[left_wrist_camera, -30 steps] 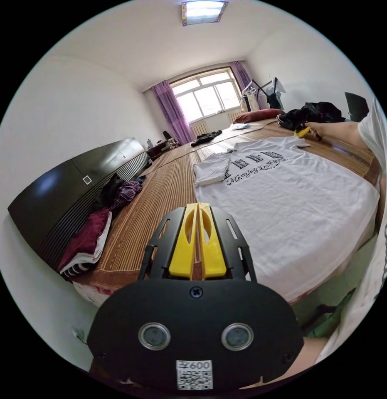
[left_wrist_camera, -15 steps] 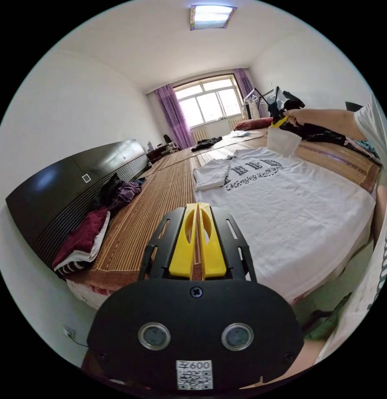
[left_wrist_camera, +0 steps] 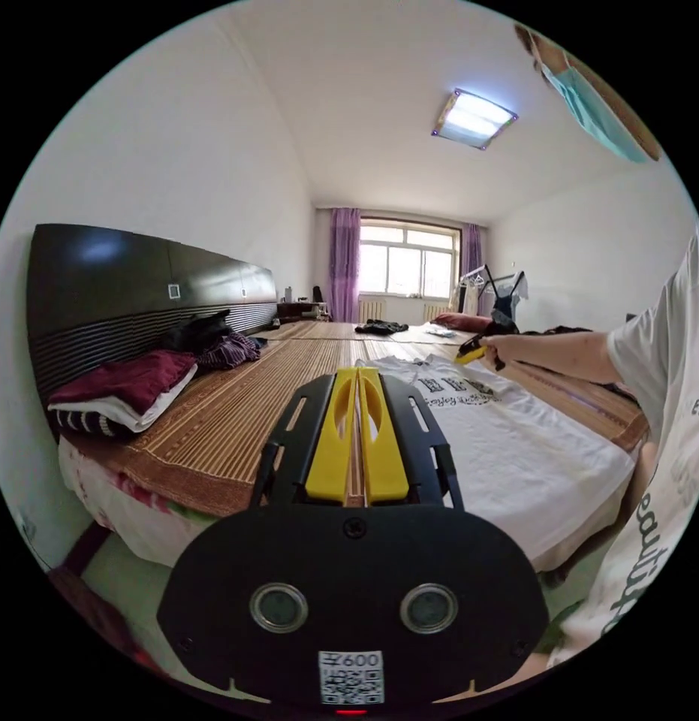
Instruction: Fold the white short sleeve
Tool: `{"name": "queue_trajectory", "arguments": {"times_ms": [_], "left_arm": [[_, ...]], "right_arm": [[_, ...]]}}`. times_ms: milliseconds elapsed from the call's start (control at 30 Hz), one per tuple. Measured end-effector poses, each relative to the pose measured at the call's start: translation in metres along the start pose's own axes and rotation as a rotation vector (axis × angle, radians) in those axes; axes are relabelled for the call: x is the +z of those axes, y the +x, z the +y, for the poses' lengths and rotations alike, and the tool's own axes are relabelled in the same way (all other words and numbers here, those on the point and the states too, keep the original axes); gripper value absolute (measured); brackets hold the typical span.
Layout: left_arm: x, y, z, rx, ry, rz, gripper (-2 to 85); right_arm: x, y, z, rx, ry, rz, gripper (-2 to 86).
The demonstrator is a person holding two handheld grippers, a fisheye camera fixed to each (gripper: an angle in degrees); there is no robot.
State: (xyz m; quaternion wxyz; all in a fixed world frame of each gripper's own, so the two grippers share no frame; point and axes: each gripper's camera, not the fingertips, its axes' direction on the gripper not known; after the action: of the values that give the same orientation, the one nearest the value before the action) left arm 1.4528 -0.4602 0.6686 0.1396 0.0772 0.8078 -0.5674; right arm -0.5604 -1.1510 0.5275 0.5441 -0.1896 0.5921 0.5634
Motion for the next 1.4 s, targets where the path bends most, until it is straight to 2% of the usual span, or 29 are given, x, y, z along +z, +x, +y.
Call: {"name": "queue_trajectory", "arguments": {"times_ms": [167, 267, 333, 433, 600, 667, 700, 733, 767, 800, 833, 900, 967, 1033, 1133, 1233, 1333, 1400], "left_arm": [[0.024, -0.045, 0.021, 0.026, -0.031, 0.000, 0.8], [0.043, -0.064, 0.038, 0.063, -0.052, -0.011, 0.8], [0.056, -0.077, 0.050, 0.074, -0.062, -0.014, 0.8], [0.079, -0.099, 0.073, 0.090, -0.076, -0.014, 0.8], [0.128, -0.127, 0.114, 0.120, -0.139, -0.022, 1.1], [0.175, -0.131, 0.123, 0.100, -0.218, -0.034, 1.5], [0.187, -0.129, 0.124, 0.105, -0.206, 0.020, 1.6], [0.215, -0.118, 0.123, 0.116, -0.154, 0.174, 2.1], [0.248, -0.101, 0.120, 0.103, -0.120, 0.297, 3.0], [0.270, -0.092, 0.118, 0.064, -0.136, 0.323, 3.6], [0.322, -0.065, 0.115, 0.048, -0.219, 0.376, 5.9], [0.408, -0.007, 0.119, 0.202, -0.385, 0.472, 10.1], [0.520, 0.070, 0.154, 0.442, -0.597, 0.495, 12.4], [0.588, 0.106, 0.189, 0.526, -0.655, 0.528, 12.8], [0.677, 0.145, 0.247, 0.669, -0.759, 0.507, 13.0], [0.731, 0.147, 0.306, 0.765, -0.803, 0.432, 12.0], [0.768, 0.119, 0.351, 0.762, -0.788, 0.395, 6.9], [0.789, 0.096, 0.371, 0.721, -0.776, 0.444, 4.0]], "right_arm": [[0.024, -0.018, 0.045, -0.210, -0.064, 0.050, -0.7], [0.033, -0.012, 0.074, -0.266, -0.137, -0.016, -0.3], [0.016, -0.010, 0.102, -0.375, -0.079, -0.046, 0.3], [-0.019, 0.004, 0.164, -0.580, 0.018, 0.065, 1.6], [-0.040, 0.050, 0.276, -0.929, 0.003, 0.397, 4.4], [-0.034, 0.071, 0.330, -1.075, 0.065, 0.552, 5.1], [-0.031, 0.076, 0.342, -1.107, 0.083, 0.580, 5.3], [-0.026, 0.085, 0.362, -1.147, 0.123, 0.608, 5.9], [-0.023, 0.093, 0.374, -1.145, 0.154, 0.574, 6.4], [-0.022, 0.097, 0.379, -1.146, 0.155, 0.534, 6.5], [-0.020, 0.106, 0.386, -1.127, 0.167, 0.472, 6.7], [-0.015, 0.121, 0.397, -1.078, 0.211, 0.415, 6.7], [-0.017, 0.126, 0.418, -1.110, 0.271, 0.470, 7.1], [-0.022, 0.130, 0.433, -1.152, 0.308, 0.499, 7.3], [-0.037, 0.142, 0.441, -1.151, 0.282, 0.410, 7.0], [-0.045, 0.142, 0.446, -1.179, 0.273, 0.316, 6.3], [-0.033, 0.135, 0.447, -1.179, 0.264, 0.431, 4.1], [-0.024, 0.134, 0.446, -1.190, 0.218, 0.499, 1.7]]}}
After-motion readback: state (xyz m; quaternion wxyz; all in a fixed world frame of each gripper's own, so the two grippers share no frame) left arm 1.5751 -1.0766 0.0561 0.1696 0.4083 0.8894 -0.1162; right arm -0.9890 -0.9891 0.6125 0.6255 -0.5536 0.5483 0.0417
